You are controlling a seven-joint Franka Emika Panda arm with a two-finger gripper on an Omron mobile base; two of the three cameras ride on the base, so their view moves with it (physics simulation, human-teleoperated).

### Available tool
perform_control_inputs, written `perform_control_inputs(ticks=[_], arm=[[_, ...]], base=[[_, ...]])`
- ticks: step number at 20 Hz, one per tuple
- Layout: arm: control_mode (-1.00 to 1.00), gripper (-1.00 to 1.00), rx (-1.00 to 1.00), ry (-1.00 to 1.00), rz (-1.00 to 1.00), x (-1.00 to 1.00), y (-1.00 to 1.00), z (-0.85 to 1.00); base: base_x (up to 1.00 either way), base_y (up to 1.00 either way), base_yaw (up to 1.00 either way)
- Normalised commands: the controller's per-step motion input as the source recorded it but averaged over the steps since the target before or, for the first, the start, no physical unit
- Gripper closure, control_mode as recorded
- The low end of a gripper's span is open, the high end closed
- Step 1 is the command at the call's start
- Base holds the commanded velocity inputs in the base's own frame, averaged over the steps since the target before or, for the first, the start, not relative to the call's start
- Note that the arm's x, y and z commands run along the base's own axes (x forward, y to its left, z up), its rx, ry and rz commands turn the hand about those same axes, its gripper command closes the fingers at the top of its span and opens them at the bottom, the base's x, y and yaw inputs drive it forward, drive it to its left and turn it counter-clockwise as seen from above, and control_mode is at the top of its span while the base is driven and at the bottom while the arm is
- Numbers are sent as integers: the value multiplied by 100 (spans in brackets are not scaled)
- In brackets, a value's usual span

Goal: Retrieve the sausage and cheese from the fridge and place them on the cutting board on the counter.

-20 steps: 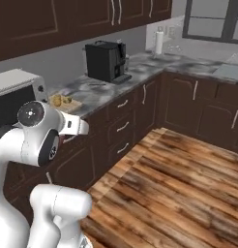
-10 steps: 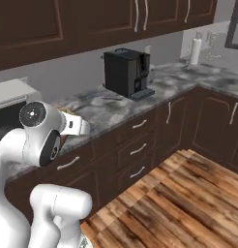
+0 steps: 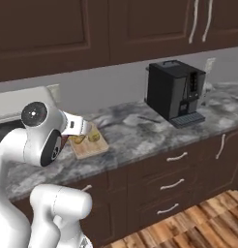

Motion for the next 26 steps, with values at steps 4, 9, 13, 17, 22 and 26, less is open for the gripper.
perform_control_inputs(ticks=[4, 9, 13, 17, 22, 26], arm=[[100, 100, 0, 0, 0, 0, 0, 0], [100, 100, 0, 0, 0, 0, 0, 0], [100, 100, 0, 0, 0, 0, 0, 0], [100, 100, 0, 0, 0, 0, 0, 0], [100, 100, 0, 0, 0, 0, 0, 0], [100, 100, 0, 0, 0, 0, 0, 0]], base=[[8, -26, 60], [4, -28, 59], [39, -57, 45], [6, -70, 37], [31, -54, 29], [49, -19, 24]])
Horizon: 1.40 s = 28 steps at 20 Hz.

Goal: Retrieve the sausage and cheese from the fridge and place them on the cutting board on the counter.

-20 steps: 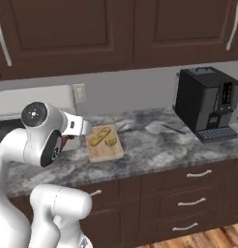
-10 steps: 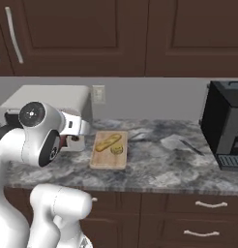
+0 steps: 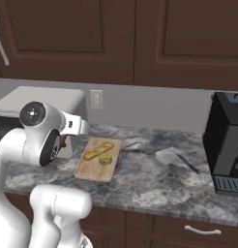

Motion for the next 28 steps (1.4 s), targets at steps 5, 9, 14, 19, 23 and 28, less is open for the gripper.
perform_control_inputs(ticks=[5, 9, 14, 19, 23, 28], arm=[[100, 100, 0, 0, 0, 0, 0, 0], [100, 100, 0, 0, 0, 0, 0, 0], [100, 100, 0, 0, 0, 0, 0, 0], [100, 100, 0, 0, 0, 0, 0, 0], [-100, 100, 0, 0, 0, 0, 0, 0], [-100, 100, 0, 0, 0, 0, 0, 0]], base=[[17, -2, 5], [0, 0, 0], [0, 0, 0], [0, 0, 0], [0, 0, 0], [0, 0, 0]])
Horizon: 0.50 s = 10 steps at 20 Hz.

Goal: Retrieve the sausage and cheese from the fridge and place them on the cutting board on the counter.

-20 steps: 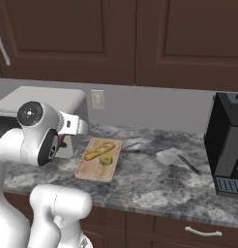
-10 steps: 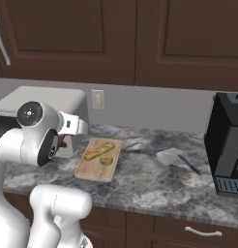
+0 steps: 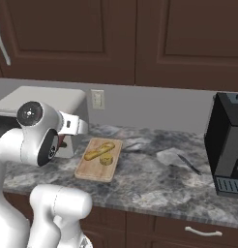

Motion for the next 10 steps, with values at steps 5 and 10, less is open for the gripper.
perform_control_inputs(ticks=[5, 10], arm=[[-100, 100, 0, 3, -1, 2, 0, -11], [-100, 100, -1, 8, -7, 40, 0, -69]], base=[[0, 0, 0], [0, 0, 0]])
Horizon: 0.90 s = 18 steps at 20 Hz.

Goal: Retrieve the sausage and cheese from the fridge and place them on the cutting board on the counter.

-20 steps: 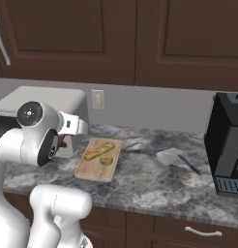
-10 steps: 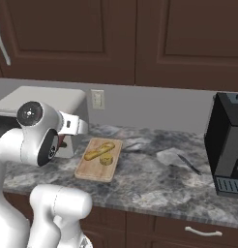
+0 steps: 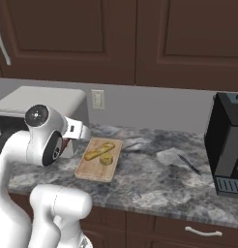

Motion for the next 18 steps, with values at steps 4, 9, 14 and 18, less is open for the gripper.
perform_control_inputs(ticks=[4, 9, 14, 18], arm=[[-100, 100, 0, 10, -13, 52, 0, -67], [-100, 100, 0, 4, -17, 15, 0, -50], [-100, 100, 1, 9, -16, 42, -2, -25], [-100, 100, 5, 19, -12, 35, -14, -20]], base=[[0, 0, 0], [0, 0, 0], [0, 0, 0], [0, 0, 0]])
